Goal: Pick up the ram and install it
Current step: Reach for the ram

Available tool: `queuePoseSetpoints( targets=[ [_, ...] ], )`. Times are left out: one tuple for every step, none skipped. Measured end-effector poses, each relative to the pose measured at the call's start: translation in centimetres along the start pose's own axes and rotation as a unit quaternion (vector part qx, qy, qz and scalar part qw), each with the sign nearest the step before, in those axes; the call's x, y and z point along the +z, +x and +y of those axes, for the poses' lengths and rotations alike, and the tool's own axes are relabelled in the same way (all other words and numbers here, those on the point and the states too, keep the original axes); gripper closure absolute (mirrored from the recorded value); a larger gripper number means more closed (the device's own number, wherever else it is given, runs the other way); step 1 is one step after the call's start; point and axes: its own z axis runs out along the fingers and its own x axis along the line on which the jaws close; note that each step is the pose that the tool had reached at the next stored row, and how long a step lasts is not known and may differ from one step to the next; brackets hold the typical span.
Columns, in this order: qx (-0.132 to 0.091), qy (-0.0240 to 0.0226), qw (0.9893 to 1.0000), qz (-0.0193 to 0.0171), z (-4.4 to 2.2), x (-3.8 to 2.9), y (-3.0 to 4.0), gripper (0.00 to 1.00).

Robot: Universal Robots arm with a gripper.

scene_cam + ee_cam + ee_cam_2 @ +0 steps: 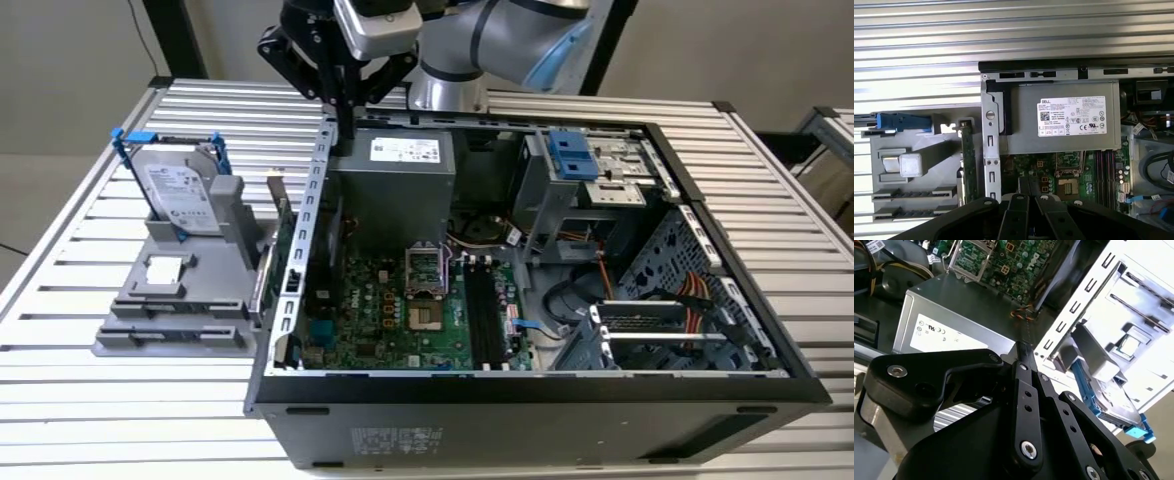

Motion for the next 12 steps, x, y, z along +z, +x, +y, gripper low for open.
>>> queuePoseSetpoints(
  targets=[
    [0.000, 0.0000, 1.0000, 0.0000, 0.00, 0.00, 0.05, 1.00],
    [0.000, 0.0000, 1.0000, 0.0000, 0.00, 0.00, 0.09, 1.00],
    [0.000, 0.0000, 1.0000, 0.0000, -0.01, 0.00, 0.13, 1.00],
    [0.000, 0.0000, 1.0000, 0.0000, -0.01, 0.00, 0.17, 1.00],
    [0.000, 0.0000, 1.0000, 0.0000, -0.01, 0.00, 0.22, 1.00],
    [0.000, 0.0000, 1.0000, 0.0001, -0.01, 0.00, 0.26, 1.00],
    [0.000, 0.0000, 1.0000, 0.0001, -0.02, 0.00, 0.31, 1.00],
    [0.000, 0.0000, 1.0000, 0.0002, -0.02, 0.00, 0.35, 1.00],
    [0.000, 0.0000, 1.0000, 0.0002, -0.02, 0.00, 0.39, 1.00],
    [0.000, 0.0000, 1.0000, 0.0003, -0.02, -0.01, 0.44, 1.00],
    [0.000, 0.0000, 1.0000, 0.0003, -0.03, -0.01, 0.48, 1.00],
    [0.000, 0.0000, 1.0000, 0.0003, -0.03, -0.01, 0.52, 1.00]
  ],
)
